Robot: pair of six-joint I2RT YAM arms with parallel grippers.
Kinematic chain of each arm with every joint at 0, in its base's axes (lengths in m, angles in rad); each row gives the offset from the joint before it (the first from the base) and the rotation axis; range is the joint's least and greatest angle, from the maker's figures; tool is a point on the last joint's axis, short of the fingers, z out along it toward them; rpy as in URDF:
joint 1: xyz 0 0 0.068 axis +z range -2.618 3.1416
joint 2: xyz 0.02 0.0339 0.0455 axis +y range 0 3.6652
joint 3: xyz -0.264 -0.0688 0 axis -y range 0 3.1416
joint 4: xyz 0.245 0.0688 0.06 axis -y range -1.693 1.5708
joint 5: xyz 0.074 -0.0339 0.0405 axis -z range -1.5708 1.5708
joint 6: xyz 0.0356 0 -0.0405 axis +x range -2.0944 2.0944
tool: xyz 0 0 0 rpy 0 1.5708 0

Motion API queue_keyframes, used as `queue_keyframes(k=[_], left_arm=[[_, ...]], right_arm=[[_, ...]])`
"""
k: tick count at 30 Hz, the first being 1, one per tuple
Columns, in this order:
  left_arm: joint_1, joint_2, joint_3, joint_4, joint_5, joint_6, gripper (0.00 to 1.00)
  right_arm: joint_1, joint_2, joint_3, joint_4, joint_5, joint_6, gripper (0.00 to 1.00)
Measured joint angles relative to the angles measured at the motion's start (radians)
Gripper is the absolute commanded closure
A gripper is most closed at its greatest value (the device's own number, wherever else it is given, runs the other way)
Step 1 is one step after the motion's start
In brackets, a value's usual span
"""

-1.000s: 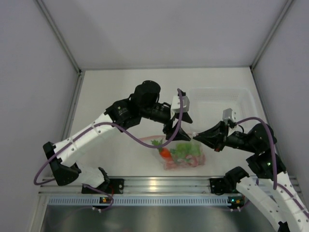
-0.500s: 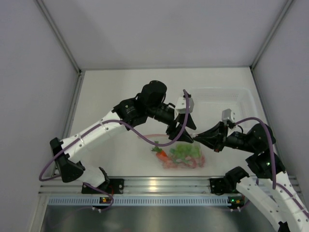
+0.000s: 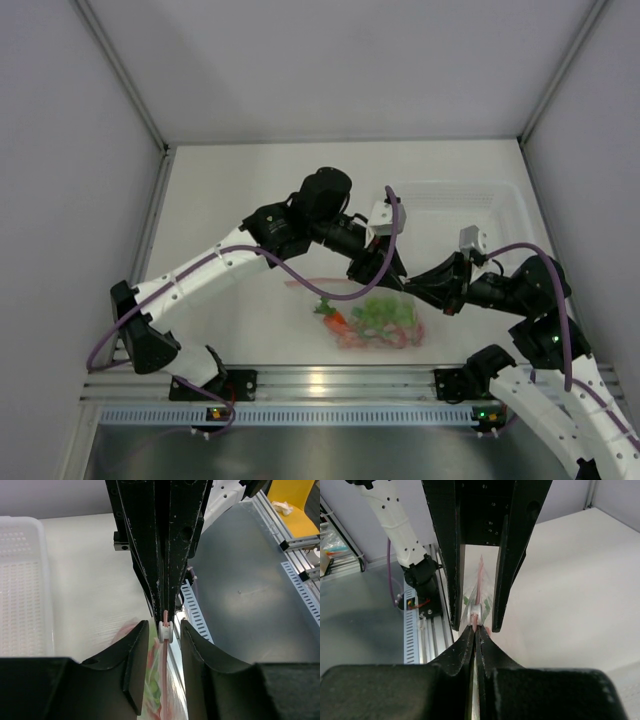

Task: Open the zip-top bag and remove the fake food
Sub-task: Place the zipper food storage bag at the center of the board.

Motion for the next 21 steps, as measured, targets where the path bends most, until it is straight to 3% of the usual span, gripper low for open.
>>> queue_keyframes(k=[5,7,8,21], left_arm=[[0.000,0.000,0.000,-0.001,0.004,0.002,0.85],[0.001,0.000,0.000,-0.003,0.004,0.000,0.88],[0.002,0.000,0.000,-0.004,0.005,0.001,0.99],[-0.002,-0.014,-0.023,0.023,-0.005,0.003,1.00]], right_arm=[[0.000,0.000,-0.007,0.005,-0.004,0.000,1.00],[0.000,0.000,-0.009,0.008,-0.005,0.000,1.00],[0.000,0.000,-0.010,0.011,-0.004,0.000,1.00],[0.001,-0.031,-0.023,0.013,0.011,0.000,1.00]])
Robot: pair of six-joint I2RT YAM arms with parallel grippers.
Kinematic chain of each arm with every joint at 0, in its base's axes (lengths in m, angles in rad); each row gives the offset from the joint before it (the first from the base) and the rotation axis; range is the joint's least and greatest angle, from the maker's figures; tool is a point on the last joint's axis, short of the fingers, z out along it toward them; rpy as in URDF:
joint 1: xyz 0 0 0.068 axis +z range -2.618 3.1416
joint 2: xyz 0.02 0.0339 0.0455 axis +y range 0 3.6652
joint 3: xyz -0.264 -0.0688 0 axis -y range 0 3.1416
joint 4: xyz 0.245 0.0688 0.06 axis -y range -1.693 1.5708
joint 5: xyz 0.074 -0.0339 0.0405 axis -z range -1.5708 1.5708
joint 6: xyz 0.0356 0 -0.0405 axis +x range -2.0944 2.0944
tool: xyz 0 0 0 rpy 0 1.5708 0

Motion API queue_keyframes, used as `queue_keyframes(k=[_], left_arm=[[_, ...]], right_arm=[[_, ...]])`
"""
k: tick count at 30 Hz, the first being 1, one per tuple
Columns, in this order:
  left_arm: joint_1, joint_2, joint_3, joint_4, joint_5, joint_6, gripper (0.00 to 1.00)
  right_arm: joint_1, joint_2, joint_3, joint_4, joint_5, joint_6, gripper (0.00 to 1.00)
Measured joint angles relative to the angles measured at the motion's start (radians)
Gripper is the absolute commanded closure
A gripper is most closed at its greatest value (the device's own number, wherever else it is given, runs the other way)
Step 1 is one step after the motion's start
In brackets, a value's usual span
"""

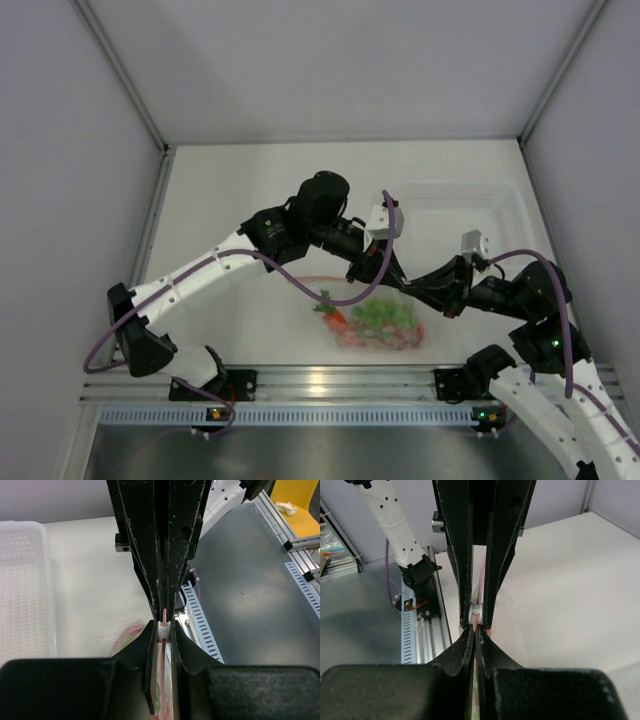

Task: Open the zip-top bag and remove the fake food
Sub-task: Place the zipper food storage bag at the center of the board, then unzip the zipper food storage bag at the center of the board.

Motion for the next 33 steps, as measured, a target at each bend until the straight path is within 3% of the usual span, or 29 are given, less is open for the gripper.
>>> queue_keyframes(k=[16,23,33], left_arm=[[0.062,-0.169,-0.211,0.047,-0.027,0.010,1.00],[0.074,-0.297,-0.340,0.047,-0.146,-0.010,1.00],[0.075,-0.420,-0.435,0.046,-0.208,-0.076,1.00]], right_arm=[[0.006,-0.045,-0.005,-0.024,0.016,-0.003,1.00],[0.006,-0.081,0.006,-0.090,0.036,-0.027,1.00],[0.006,-0.129,0.073,-0.223,0.067,-0.077,1.00]])
